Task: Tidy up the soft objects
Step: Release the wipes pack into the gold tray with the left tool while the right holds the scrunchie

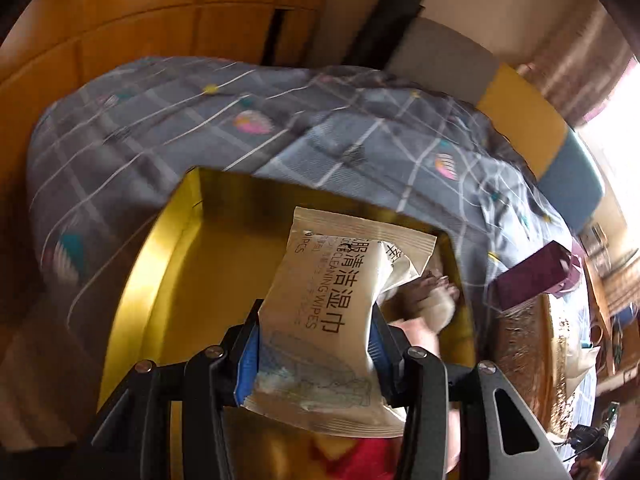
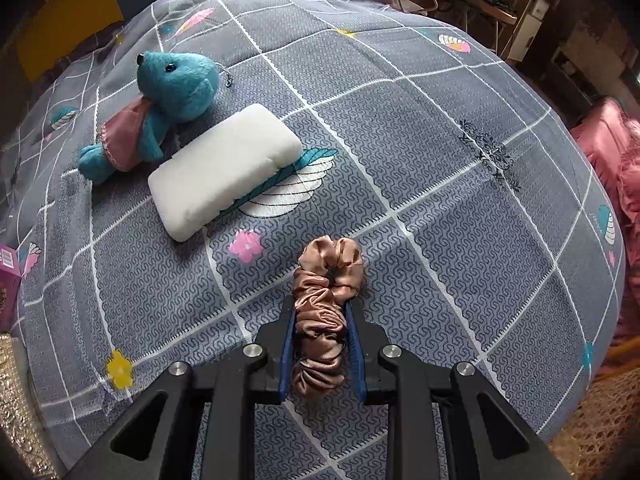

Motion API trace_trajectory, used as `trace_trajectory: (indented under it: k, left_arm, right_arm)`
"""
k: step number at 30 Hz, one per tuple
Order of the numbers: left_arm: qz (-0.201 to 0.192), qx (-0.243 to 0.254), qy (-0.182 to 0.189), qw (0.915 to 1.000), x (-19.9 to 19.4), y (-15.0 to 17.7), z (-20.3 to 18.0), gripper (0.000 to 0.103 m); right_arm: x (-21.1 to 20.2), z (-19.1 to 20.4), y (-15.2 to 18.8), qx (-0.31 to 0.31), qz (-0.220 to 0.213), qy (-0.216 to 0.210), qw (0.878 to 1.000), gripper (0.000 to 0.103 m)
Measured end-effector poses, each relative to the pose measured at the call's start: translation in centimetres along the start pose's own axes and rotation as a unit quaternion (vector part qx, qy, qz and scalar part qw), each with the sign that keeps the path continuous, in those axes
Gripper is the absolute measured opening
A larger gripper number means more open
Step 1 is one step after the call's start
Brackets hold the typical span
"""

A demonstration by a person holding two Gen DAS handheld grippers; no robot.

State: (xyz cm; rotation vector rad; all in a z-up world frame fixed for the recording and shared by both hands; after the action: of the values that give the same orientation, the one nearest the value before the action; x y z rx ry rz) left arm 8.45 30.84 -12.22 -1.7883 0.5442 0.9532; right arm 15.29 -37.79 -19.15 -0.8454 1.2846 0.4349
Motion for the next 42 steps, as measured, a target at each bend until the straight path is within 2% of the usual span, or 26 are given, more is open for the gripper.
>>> trace_trajectory:
  k: [4, 8, 12, 14, 15, 18, 21, 25, 26, 32, 37, 42]
  left_arm:
    - [0.026, -0.018, -0.007, 0.9995, 1.8, 1.5, 2.0, 0.048]
    - [0.058, -0.012, -0.01, 0.9982, 2.9, 3.4, 1.5, 0.049]
    - [0.073, -0.001, -0.007, 0.9973, 3.2, 5.6, 0.6, 0.051]
    - [0.066, 0.011, -0.009, 0.9977, 2.9, 6.0, 0.2, 0.062]
    - [0.065, 0.021, -0.012, 0.9976, 2.8, 6.1, -0.1, 0.065]
    - [0.057, 0.035, -0.014, 0.9977, 2.1, 5.9, -0.6, 0.066]
    - [0.027, 0.034, -0.018, 0.9989, 0.4, 5.1, -0.7, 0.067]
    - [-0.01, 0.042, -0.024, 0.9988, -1.6, 3.9, -1.2, 0.067]
    - [-0.02, 0.047, -0.027, 0.9983, -2.2, 3.6, -1.4, 0.067]
    - [-0.061, 0.11, -0.024, 0.9918, -4.4, 2.5, -4.5, 0.067]
    - [-0.063, 0.165, -0.013, 0.9843, -4.6, 3.2, -7.9, 0.067]
    - [-0.06, 0.192, 0.003, 0.9795, -4.5, 4.2, -10.1, 0.067]
  right_arm:
    - [0.1, 0.7, 0.1, -0.017, -0.009, 0.009, 1.0, 0.024]
    - [-0.2, 1.3, 0.3, -0.023, -0.013, 0.008, 1.0, 0.022]
    - [-0.4, 1.8, 0.4, -0.028, -0.016, 0.009, 0.999, 0.022]
    - [-0.5, 1.6, 0.1, -0.028, -0.016, 0.007, 0.999, 0.02]
    - [-0.5, 1.6, 0.1, -0.026, -0.016, 0.004, 1.0, 0.019]
    - [-0.5, 1.2, -0.2, -0.011, -0.01, -0.01, 1.0, 0.019]
    - [-0.5, 0.6, -0.7, 0.014, -0.002, -0.034, 0.999, 0.017]
    - [-0.7, -0.3, -1.3, 0.073, 0.015, -0.104, 0.992, 0.015]
    - [-0.7, -0.5, -1.4, 0.08, 0.018, -0.11, 0.991, 0.015]
    - [-0.7, -1.5, -1.6, 0.088, 0.017, -0.107, 0.99, 0.015]
    - [-0.8, -0.6, -1.3, 0.059, 0.008, -0.082, 0.995, 0.015]
    - [-0.7, 0.5, -1.0, 0.045, -0.004, -0.068, 0.997, 0.015]
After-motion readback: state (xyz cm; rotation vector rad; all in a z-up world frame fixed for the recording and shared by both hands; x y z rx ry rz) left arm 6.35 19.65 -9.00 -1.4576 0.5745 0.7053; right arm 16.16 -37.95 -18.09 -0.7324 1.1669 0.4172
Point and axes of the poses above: each gripper's, at about its wrist camera, not at the fingertips, and x roughly the way its jaws point, z to its left, y to its underside, the point moved 7 cm from there along x, roughly the way its jaws point, and after that the axes turned 10 degrees about x, right-handed, at the moved point
